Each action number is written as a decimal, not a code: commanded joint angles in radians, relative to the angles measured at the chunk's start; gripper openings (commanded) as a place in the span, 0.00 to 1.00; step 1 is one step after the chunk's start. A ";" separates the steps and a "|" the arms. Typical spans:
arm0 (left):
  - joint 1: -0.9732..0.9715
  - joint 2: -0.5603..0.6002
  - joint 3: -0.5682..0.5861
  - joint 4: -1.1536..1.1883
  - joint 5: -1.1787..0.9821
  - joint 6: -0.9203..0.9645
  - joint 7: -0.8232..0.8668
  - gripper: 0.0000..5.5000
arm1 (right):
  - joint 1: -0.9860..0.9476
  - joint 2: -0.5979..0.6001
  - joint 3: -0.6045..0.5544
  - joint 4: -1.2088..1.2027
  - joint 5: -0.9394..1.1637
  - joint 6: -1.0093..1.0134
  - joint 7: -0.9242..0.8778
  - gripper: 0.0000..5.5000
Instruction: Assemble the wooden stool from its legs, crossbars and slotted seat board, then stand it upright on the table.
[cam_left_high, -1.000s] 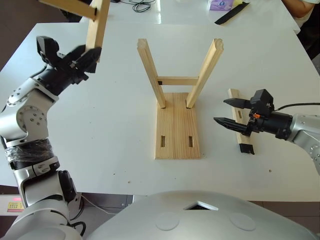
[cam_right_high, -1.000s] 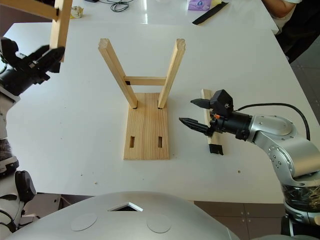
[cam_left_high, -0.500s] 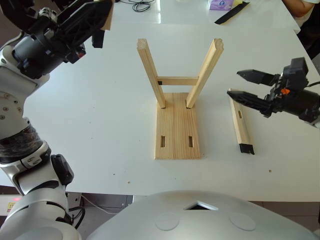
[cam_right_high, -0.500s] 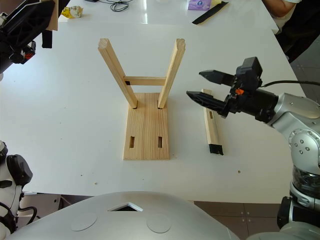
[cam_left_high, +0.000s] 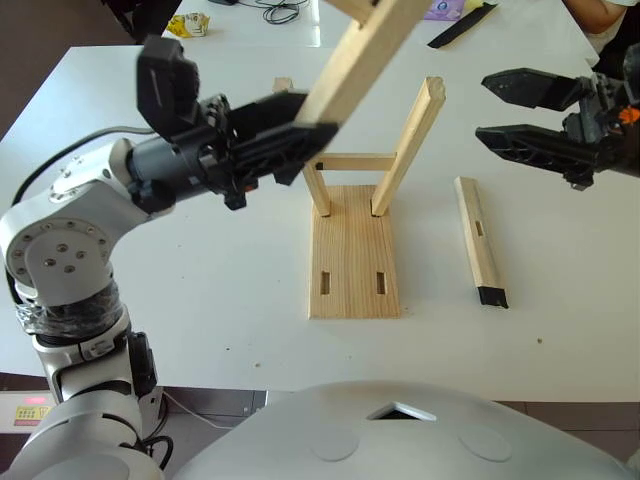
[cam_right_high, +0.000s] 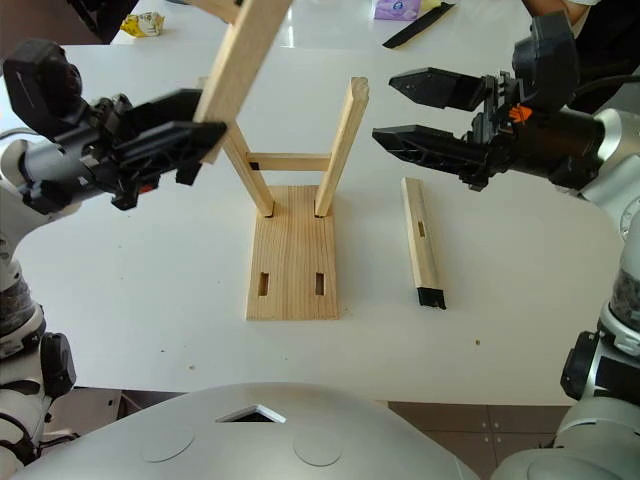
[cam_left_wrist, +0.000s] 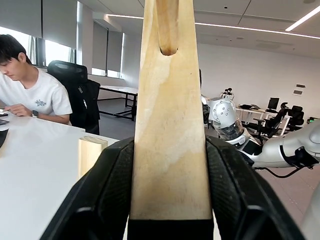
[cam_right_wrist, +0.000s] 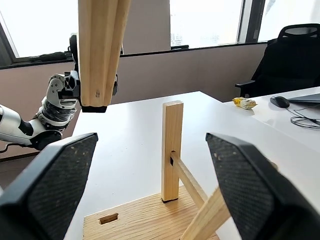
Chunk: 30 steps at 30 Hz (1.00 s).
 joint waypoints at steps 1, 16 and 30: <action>-0.001 -0.015 -0.042 -0.019 -0.007 -0.018 -0.004 0.37 | -0.081 -0.007 0.058 0.030 0.014 0.053 0.040 0.72; 0.060 0.020 -0.153 0.062 0.181 -0.075 -0.158 0.37 | -0.206 0.048 0.124 0.037 0.050 0.152 0.046 0.72; 0.051 -0.016 -0.186 0.029 0.188 -0.081 -0.160 0.37 | -0.259 0.093 0.162 0.072 0.018 0.155 0.037 0.72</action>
